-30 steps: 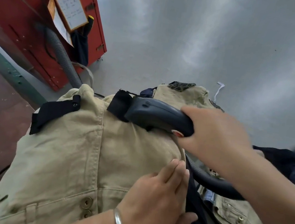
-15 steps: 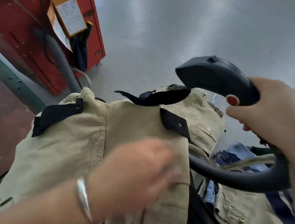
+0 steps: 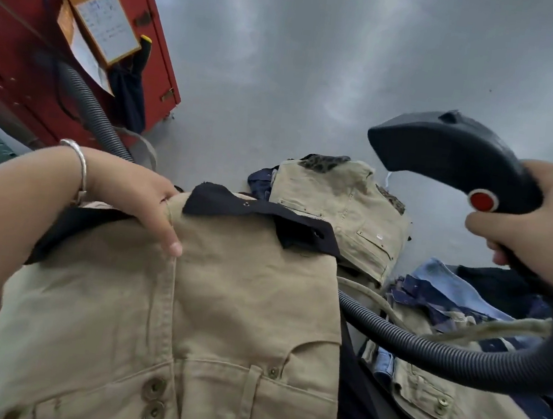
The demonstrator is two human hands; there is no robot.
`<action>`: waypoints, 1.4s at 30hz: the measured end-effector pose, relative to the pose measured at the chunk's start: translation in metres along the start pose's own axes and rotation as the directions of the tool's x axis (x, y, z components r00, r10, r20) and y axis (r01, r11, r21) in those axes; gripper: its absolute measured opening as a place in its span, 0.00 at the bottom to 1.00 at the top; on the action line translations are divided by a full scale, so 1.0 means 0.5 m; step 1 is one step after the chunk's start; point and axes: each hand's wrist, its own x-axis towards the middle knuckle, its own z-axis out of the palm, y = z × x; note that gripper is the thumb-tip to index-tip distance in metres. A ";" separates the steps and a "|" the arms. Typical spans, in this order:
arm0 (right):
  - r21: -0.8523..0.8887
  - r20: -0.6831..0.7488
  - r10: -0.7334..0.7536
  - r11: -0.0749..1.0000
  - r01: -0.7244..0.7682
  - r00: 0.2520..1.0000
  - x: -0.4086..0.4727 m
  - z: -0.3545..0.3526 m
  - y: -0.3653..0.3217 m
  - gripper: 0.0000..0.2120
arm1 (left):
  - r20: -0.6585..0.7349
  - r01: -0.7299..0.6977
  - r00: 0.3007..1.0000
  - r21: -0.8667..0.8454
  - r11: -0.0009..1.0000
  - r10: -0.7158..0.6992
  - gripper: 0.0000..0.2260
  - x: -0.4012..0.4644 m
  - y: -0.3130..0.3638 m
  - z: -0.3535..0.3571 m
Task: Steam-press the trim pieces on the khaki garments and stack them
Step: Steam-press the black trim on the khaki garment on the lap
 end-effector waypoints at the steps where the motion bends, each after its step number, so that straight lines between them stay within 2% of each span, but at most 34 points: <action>1: -0.004 0.001 -0.020 1.000 0.020 1.000 -0.001 0.008 -0.006 0.20 | 0.024 -0.032 0.999 -0.050 0.998 0.034 0.20 -0.009 -0.004 0.003; 4: 0.011 -0.022 -0.049 0.999 0.049 0.999 0.004 0.016 -0.002 0.20 | 0.078 -0.118 0.987 -0.239 0.964 0.140 0.12 -0.040 -0.017 0.021; 6: 0.030 -0.038 -0.047 0.998 0.048 0.998 0.013 0.013 0.008 0.20 | 0.084 -0.140 0.979 -0.388 0.911 0.186 0.16 -0.063 -0.019 0.040; 8: 0.031 -0.057 -0.040 0.999 0.042 0.998 0.025 0.007 0.024 0.22 | -0.053 -0.195 0.979 -0.523 0.830 0.197 0.21 -0.068 0.000 0.061; 10: 0.021 -0.071 -0.031 0.999 0.032 0.997 0.038 0.005 0.043 0.24 | -0.357 -0.301 0.932 -0.671 0.677 0.060 0.23 -0.051 0.022 0.094; 12: 0.006 -0.077 -0.021 1.000 0.022 0.997 0.051 0.001 0.065 0.26 | -0.514 -0.410 0.846 -0.796 0.445 -0.139 0.12 -0.032 0.035 0.135; 13: 0.002 -0.071 -0.021 1.000 0.021 0.997 0.055 -0.002 0.076 0.27 | -0.549 -0.438 0.806 -0.804 0.401 -0.221 0.07 -0.029 0.039 0.154; 14: -0.005 -0.071 -0.024 1.000 0.023 0.997 0.061 -0.006 0.090 0.28 | -0.581 -0.439 0.763 -0.788 0.431 -0.285 0.05 -0.027 0.033 0.166; 15: -0.012 -0.075 -0.027 1.000 0.026 0.997 0.067 -0.009 0.105 0.30 | -0.618 -0.432 0.721 -0.754 0.496 -0.312 0.08 -0.031 0.023 0.177; 17: -0.020 -0.073 -0.032 0.999 0.030 0.997 0.074 -0.010 0.125 0.30 | -0.708 -0.331 0.635 -0.611 0.719 -0.310 0.30 -0.052 0.002 0.189; 18: -0.022 -0.068 -0.037 0.999 0.035 0.997 0.074 -0.007 0.125 0.30 | -0.793 -0.213 0.541 -0.453 0.866 -0.282 0.40 -0.070 -0.004 0.192; 19: -0.026 -0.065 -0.046 0.999 0.045 0.997 0.071 -0.002 0.118 0.30 | -0.892 -0.078 0.414 -0.231 0.970 -0.179 0.44 -0.086 -0.003 0.195; 20: -0.029 -0.059 -0.057 0.998 0.055 0.997 0.064 0.004 0.105 0.30 | -0.957 0.035 0.290 0.028 0.999 0.017 0.42 -0.101 0.011 0.202; 21: -0.031 -0.048 -0.063 0.998 0.062 0.997 0.055 0.010 0.087 0.29 | -0.946 0.088 0.224 0.260 0.962 0.235 0.36 -0.115 0.033 0.211; 22: -0.034 -0.034 -0.068 0.997 0.067 0.997 0.043 0.016 0.064 0.28 | -0.877 0.059 0.242 0.440 0.896 0.414 0.30 -0.123 0.060 0.222; 23: -0.039 -0.020 -0.078 0.996 0.077 0.997 0.029 0.022 0.036 0.27 | -0.777 -0.016 0.351 0.553 0.833 0.522 0.27 -0.123 0.090 0.244; 24: -0.046 -0.010 -0.093 0.995 0.093 0.996 0.018 0.026 0.012 0.26 | -0.661 -0.076 0.517 0.597 0.799 0.543 0.28 -0.117 0.119 0.273; 25: -0.055 -0.005 -0.110 0.992 0.109 0.994 0.006 0.029 -0.012 0.25 | -0.553 -0.070 0.670 0.618 0.783 0.496 0.31 -0.106 0.144 0.301; 26: -0.066 0.000 -0.123 0.990 0.123 0.992 -0.007 0.029 -0.034 0.25 | -0.480 -0.035 0.756 0.650 0.759 0.446 0.33 -0.091 0.161 0.324; 27: -0.078 0.008 -0.131 0.988 0.131 0.991 -0.019 0.029 -0.055 0.24 | -0.460 -0.005 0.781 0.673 0.740 0.424 0.32 -0.078 0.174 0.339; 28: -0.087 0.017 -0.134 0.987 0.135 0.991 -0.032 0.027 -0.073 0.23 | -0.476 0.013 0.772 0.674 0.738 0.421 0.28 -0.070 0.180 0.344; 30: -0.094 0.023 -0.135 0.986 0.136 0.991 -0.054 0.024 -0.107 0.22 | -0.478 -0.001 0.751 0.690 0.724 0.456 0.15 -0.061 0.181 0.331; 31: -0.099 0.025 -0.137 0.985 0.138 0.990 -0.065 0.023 -0.122 0.22 | -0.459 0.007 0.778 0.689 0.725 0.429 0.10 -0.058 0.178 0.322; 32: -0.110 0.028 -0.139 0.984 0.141 0.990 -0.075 0.025 -0.138 0.21 | -0.454 0.019 0.816 0.641 0.768 0.358 0.09 -0.052 0.173 0.313; 33: -0.129 0.034 -0.148 0.980 0.151 0.988 -0.086 0.028 -0.153 0.21 | -0.464 0.014 0.847 0.506 0.862 0.258 0.12 -0.048 0.167 0.306; 34: -0.152 0.047 -0.167 0.973 0.172 0.985 -0.094 0.031 -0.168 0.21 | -0.478 -0.035 0.864 0.259 0.965 0.159 0.17 -0.050 0.168 0.302; 35: -0.177 0.067 -0.190 0.964 0.199 0.979 -0.101 0.035 -0.184 0.20 | -0.477 -0.139 0.875 -0.088 0.986 0.081 0.21 -0.053 0.177 0.299; 36: -0.203 0.088 -0.214 0.952 0.228 0.973 -0.106 0.038 -0.200 0.19 | -0.507 -0.280 0.861 -0.424 0.862 0.031 0.24 -0.054 0.189 0.301; 37: -0.225 0.106 -0.233 0.941 0.251 0.967 -0.109 0.040 -0.215 0.18 | -0.553 -0.410 0.833 -0.650 0.640 -0.027 0.25 -0.045 0.205 0.300; 38: -0.240 0.118 -0.244 0.934 0.266 0.963 -0.108 0.042 -0.227 0.16 | -0.564 -0.490 0.823 -0.766 0.417 -0.071 0.25 -0.035 0.225 0.300; 39: -0.251 0.124 -0.249 0.929 0.274 0.960 -0.104 0.042 -0.237 0.14 | -0.544 -0.510 0.835 -0.822 0.254 -0.081 0.24 -0.024 0.249 0.302; 40: -0.258 0.126 -0.253 0.925 0.278 0.959 -0.098 0.041 -0.246 0.12 | -0.503 -0.490 0.861 -0.860 0.145 -0.071 0.23 -0.014 0.276 0.306; 41: -0.261 0.126 -0.257 0.923 0.282 0.958 -0.092 0.040 -0.254 0.11 | -0.461 -0.457 0.887 -0.886 0.079 -0.042 0.21 -0.008 0.302 0.309; 42: -0.260 0.124 -0.263 0.922 0.287 0.957 -0.087 0.039 -0.260 0.09 | -0.445 -0.444 0.895 -0.894 0.065 0.001 0.17 0.000 0.323 0.311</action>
